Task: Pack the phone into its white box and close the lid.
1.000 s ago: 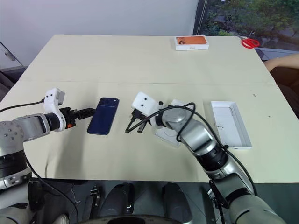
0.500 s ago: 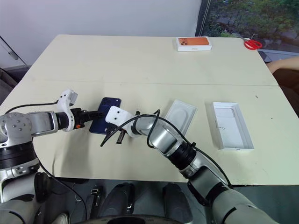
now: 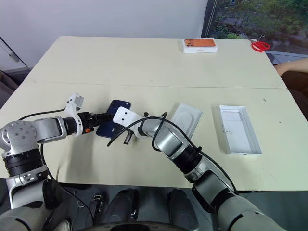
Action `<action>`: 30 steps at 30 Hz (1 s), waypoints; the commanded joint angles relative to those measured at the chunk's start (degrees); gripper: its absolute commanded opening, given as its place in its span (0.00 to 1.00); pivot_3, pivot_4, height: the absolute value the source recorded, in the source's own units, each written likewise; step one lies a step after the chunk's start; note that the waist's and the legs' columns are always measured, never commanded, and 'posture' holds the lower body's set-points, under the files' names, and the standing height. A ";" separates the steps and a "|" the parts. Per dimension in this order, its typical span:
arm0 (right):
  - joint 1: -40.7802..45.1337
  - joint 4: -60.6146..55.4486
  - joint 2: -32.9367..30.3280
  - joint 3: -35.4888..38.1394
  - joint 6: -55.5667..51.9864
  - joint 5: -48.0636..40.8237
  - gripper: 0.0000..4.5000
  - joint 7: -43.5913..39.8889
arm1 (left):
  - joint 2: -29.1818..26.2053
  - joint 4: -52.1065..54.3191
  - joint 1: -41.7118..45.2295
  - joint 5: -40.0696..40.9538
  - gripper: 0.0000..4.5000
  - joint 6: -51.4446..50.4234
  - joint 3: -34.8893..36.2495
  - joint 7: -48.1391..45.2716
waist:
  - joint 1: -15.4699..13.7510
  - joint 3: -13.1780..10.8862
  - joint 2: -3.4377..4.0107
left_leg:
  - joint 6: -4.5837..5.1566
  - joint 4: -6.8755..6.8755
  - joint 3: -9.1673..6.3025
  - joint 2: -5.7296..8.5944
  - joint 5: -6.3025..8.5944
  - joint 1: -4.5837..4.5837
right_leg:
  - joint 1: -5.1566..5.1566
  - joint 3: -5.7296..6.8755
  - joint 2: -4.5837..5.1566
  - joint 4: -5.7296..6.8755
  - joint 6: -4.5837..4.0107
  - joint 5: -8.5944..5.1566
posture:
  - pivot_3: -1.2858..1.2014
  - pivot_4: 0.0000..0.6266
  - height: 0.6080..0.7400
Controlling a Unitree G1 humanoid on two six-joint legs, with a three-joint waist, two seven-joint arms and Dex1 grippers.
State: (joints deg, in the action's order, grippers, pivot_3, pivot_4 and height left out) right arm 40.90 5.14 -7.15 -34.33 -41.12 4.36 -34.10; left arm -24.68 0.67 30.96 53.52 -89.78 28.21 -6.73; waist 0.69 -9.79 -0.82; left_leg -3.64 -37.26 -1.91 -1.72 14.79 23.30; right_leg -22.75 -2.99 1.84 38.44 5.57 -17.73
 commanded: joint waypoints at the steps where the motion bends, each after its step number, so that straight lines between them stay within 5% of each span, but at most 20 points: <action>1: 0.40 -2.05 1.38 0.52 1.68 0.25 0.00 -0.08 | 2.62 -3.10 0.06 7.81 1.00 -2.72 -1.10 -0.41 | 0.02 0.00 0.00 | 0.00 0.00 0.00 0.00 0.00 0.00 | 0.00 0.00 0.00 0.00 0.00 0.00 | 0.52 0.24 1.00; 14: 0.04 -1.80 1.41 1.18 2.25 0.99 0.00 -0.41 | 0.21 -5.30 0.10 15.68 1.00 -2.72 -2.44 5.27 | 0.51 -0.02 -0.04 | -0.02 0.05 -0.07 -0.03 -0.01 0.03 | -0.12 -0.02 -0.04 0.02 0.00 0.00 | 0.52 0.24 1.00; 30: -1.54 -4.16 0.52 0.92 1.77 1.32 0.00 -1.05 | -3.19 -9.99 3.84 11.44 1.00 -2.72 2.82 6.06 | 1.39 -0.02 -0.05 | -0.09 0.11 -0.06 -0.04 -0.05 0.06 | -0.18 -0.03 -0.08 0.01 -0.01 0.00 | 0.52 0.24 1.00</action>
State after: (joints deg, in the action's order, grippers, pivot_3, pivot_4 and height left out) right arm 39.47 4.02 -6.87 -33.84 -39.97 5.51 -34.97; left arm -27.03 -9.45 33.91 65.63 -92.03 30.03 -0.60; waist 2.08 -9.81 -0.87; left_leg -3.73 -37.15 -1.97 -1.76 14.74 23.36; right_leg -22.93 -3.01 1.76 38.46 5.57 -17.72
